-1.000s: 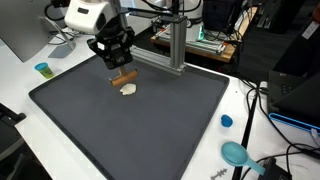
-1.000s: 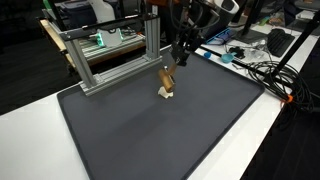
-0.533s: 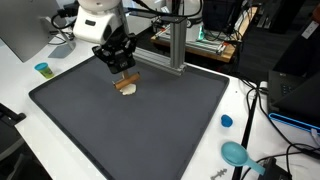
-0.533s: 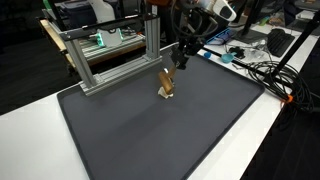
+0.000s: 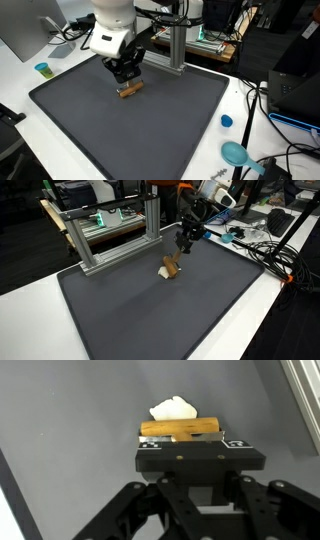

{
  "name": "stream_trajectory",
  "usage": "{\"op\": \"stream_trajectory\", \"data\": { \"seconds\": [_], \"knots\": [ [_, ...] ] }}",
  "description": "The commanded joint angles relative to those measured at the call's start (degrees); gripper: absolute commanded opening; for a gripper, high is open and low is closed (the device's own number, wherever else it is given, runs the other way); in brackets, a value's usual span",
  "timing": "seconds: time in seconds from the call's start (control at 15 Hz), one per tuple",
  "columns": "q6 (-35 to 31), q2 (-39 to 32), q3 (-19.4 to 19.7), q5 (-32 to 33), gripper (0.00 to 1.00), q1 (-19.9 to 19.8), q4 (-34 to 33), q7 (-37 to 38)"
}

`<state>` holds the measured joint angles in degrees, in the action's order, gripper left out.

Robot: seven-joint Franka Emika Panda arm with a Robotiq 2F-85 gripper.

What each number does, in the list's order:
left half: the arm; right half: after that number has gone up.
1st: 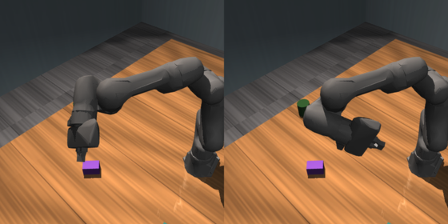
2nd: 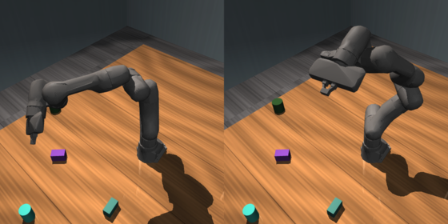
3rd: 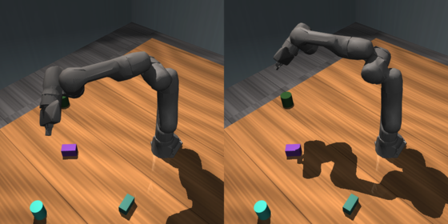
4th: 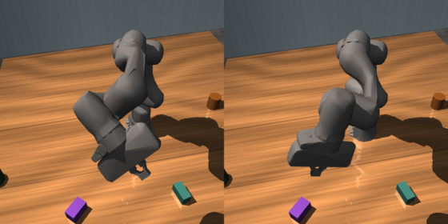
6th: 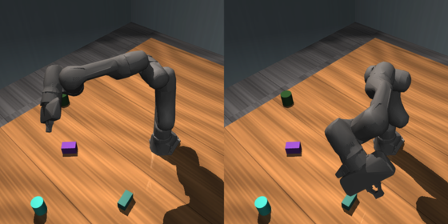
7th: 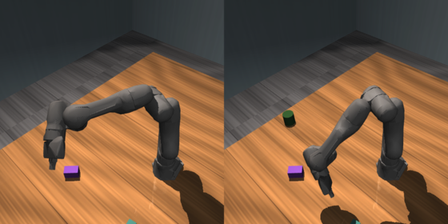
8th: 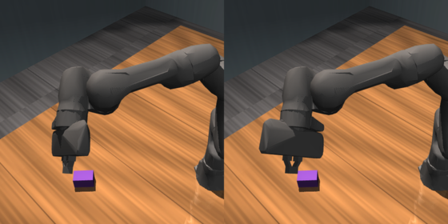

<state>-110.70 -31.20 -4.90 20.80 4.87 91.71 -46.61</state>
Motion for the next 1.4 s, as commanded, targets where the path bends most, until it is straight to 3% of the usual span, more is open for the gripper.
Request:
{"op": "stream_trajectory", "data": {
  "seconds": [0.0, 0.8, 1.33],
  "knots": [
    [-1.4, 0.5, 0.2, 2.2, 0.22, 0.7, 1.7, 0.9],
    [2.9, -6.1, 1.0, 0.3, 0.22, -0.1, -4.4, 4.1],
    [10.8, -10.8, 1.5, -1.1, 0.22, -0.8, -12.2, 9.3]
  ]
}}
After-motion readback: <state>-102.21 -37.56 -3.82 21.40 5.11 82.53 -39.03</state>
